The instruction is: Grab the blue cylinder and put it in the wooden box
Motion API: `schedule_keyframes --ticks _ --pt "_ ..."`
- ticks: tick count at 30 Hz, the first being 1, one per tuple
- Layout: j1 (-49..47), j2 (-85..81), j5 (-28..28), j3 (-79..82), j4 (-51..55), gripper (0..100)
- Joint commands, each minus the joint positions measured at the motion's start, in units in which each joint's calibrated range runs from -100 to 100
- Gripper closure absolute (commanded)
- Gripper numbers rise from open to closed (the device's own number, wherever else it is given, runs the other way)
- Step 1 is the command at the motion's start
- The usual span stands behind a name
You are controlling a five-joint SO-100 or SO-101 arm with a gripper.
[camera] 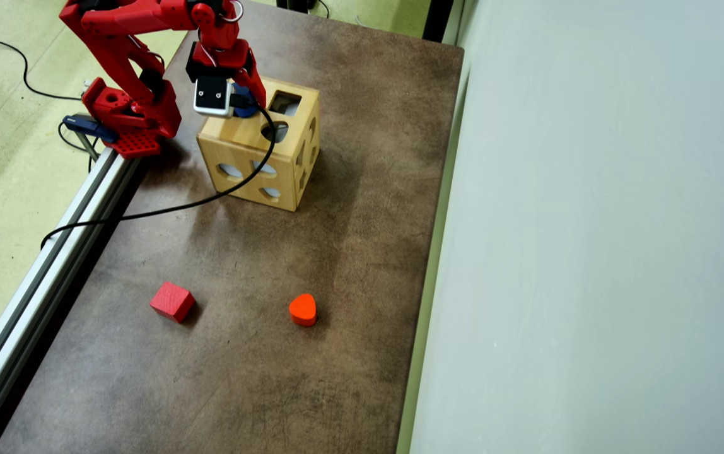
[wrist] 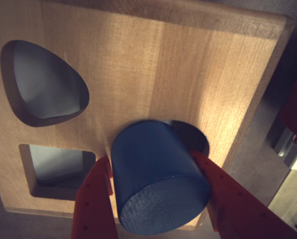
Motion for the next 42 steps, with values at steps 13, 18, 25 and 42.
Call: schedule_keyframes --ticks 13,18,25,42 --pt "-0.3 -4.17 0.24 -1.31 2.44 76" --pt "-0.3 -5.87 0.24 -1.31 4.37 76" --pt "-0.3 -5.95 0.24 -1.31 4.45 76" --pt "0.52 -16.06 0.05 -1.31 3.57 76"
